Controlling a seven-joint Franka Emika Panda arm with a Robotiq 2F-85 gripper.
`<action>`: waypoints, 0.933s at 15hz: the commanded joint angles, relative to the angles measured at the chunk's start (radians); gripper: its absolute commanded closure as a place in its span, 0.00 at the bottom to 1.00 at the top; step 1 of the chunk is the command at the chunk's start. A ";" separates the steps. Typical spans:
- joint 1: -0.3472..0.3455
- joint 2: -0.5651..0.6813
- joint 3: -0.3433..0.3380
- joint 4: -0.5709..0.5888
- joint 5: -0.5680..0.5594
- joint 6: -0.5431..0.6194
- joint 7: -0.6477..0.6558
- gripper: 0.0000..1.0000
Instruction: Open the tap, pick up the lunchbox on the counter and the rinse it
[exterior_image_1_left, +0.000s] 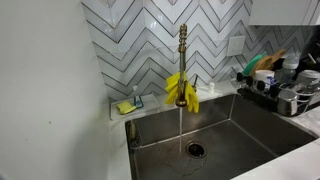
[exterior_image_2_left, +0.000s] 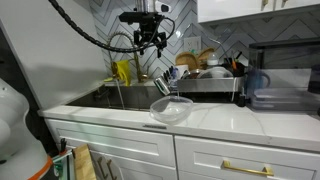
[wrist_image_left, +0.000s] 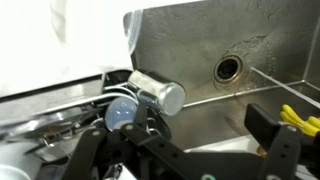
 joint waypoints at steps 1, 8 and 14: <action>-0.051 -0.011 -0.092 0.020 -0.039 -0.128 -0.080 0.00; -0.130 -0.003 -0.224 -0.048 0.014 -0.108 -0.272 0.00; -0.140 0.016 -0.219 -0.042 0.026 -0.112 -0.263 0.00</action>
